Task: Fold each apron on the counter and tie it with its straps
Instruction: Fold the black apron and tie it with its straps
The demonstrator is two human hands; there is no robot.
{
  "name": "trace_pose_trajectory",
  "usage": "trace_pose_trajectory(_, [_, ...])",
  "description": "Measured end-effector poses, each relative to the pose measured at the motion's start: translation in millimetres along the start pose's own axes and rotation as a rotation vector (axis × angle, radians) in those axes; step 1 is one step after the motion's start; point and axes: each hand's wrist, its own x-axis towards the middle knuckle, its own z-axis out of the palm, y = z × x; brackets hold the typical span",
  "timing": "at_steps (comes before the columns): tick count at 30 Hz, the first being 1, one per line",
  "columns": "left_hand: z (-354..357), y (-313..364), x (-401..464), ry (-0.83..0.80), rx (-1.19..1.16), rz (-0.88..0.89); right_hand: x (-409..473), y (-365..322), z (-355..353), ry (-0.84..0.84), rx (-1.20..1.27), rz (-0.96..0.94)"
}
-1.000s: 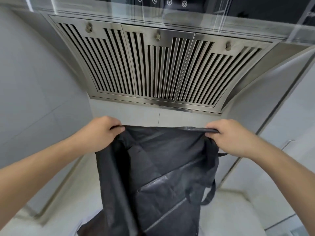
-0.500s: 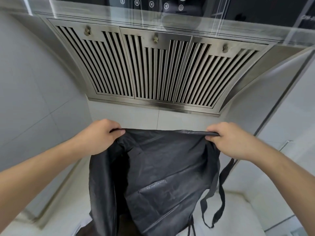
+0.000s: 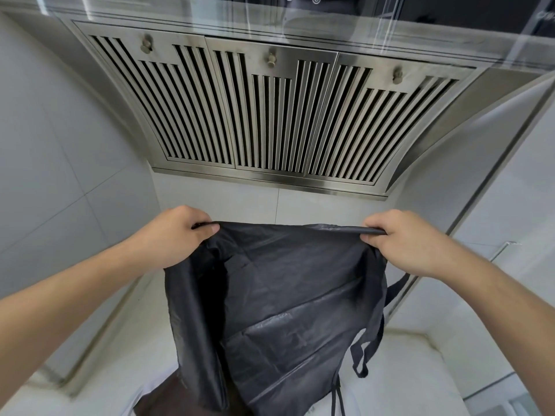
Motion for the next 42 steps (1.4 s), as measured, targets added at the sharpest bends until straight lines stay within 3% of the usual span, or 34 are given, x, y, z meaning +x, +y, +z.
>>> trace_pose_trajectory(42, [2.9, -4.7, 1.1, -0.021, 0.009, -0.014, 3.6, -0.5, 5.4, -0.045, -0.013, 0.005])
